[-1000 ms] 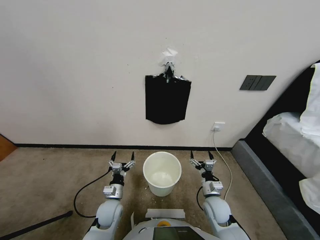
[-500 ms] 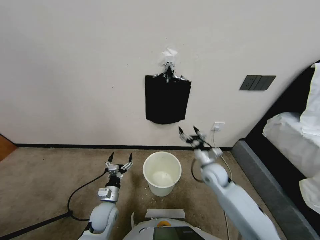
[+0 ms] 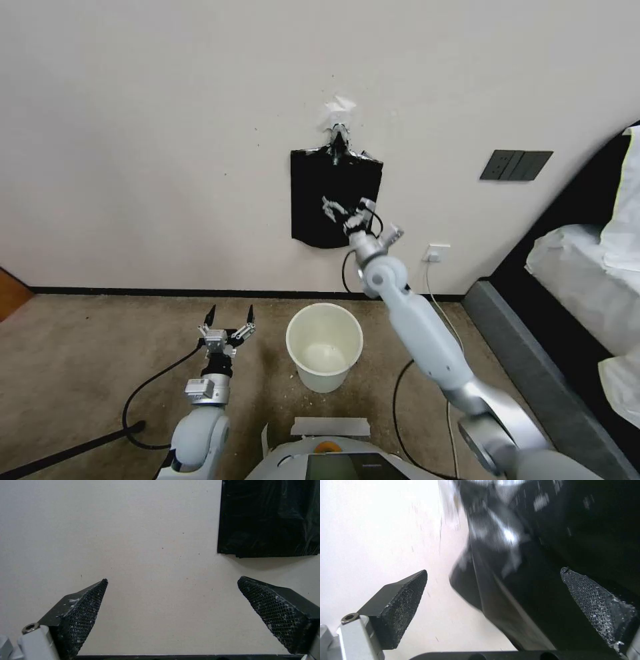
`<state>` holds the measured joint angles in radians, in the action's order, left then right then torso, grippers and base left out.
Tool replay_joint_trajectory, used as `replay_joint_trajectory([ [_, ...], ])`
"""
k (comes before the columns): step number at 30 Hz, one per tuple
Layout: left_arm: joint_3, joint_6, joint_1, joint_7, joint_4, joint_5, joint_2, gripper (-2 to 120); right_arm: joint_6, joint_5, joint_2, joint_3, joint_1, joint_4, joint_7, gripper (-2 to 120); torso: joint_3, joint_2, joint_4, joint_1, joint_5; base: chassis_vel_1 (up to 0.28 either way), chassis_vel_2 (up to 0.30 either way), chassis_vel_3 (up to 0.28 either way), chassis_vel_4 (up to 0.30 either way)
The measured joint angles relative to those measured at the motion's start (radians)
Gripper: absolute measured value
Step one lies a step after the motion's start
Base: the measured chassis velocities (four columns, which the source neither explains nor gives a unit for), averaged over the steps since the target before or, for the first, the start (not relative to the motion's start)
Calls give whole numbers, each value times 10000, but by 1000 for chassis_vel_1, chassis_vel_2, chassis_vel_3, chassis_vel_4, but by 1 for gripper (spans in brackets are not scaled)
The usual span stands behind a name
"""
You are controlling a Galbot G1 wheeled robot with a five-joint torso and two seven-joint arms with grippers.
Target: Place a trash bag onto the trash bin.
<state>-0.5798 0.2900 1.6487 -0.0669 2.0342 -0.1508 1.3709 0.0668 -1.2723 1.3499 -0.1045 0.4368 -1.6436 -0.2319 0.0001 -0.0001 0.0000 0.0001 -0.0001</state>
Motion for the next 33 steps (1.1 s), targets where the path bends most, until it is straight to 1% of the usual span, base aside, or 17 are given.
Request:
replay_joint_trajectory([
  [10, -15, 60, -51, 15, -120, -29, -40, 100, -35, -961, 213, -445, -780, 687, 92, 100, 0, 0, -2, 0, 1, 0, 0, 0, 0],
  [20, -129, 65, -34, 16, -94, -150, -130, 100, -15, -919, 527, -291, -1277, 1257, 322, 100, -1, 0, 1, 0, 0, 0, 0, 0, 0],
  [26, -240, 76, -31, 16, -96, -237, -142, 100, -14, -777, 566, -144, -1516, 1579, 401, 100, 0, 1, 1, 0, 0, 0, 0, 0, 0],
  [33, -259, 92, -17, 16, -104, -245, -102, 100, 80, -829, 412, -39, -1436, 1388, 692, 100, -1, 0, -1, 0, 0, 0, 0, 0, 0],
])
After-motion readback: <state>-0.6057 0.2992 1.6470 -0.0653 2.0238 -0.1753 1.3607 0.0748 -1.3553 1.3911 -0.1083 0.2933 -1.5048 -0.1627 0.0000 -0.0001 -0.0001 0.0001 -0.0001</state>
